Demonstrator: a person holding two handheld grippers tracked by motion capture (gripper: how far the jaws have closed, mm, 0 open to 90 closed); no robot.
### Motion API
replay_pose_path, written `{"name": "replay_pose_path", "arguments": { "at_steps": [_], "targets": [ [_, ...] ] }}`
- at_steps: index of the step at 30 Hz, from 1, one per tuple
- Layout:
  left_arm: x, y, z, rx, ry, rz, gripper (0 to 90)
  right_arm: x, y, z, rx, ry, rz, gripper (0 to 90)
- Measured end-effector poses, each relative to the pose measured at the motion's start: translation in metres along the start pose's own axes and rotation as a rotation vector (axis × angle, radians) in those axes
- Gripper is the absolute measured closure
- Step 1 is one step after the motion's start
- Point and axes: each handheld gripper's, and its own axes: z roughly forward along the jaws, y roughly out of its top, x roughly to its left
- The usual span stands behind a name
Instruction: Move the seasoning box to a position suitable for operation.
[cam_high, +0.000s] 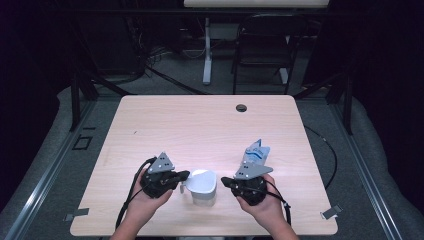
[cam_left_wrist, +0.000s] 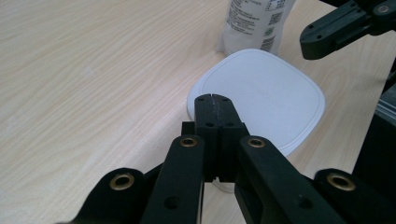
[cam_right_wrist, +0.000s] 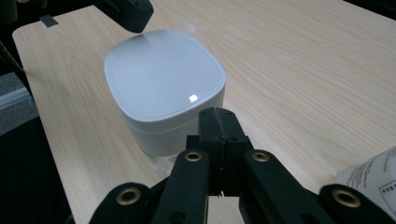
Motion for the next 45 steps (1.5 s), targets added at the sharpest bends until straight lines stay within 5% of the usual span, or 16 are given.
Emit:
{"name": "replay_pose_path", "arguments": {
  "at_steps": [45],
  "targets": [
    [-0.001, -0.005, 0.001, -0.017, 0.002, -0.021, 90.0, 0.011, -0.009, 0.013, 0.034, 0.046, -0.025, 90.0]
  ]
}}
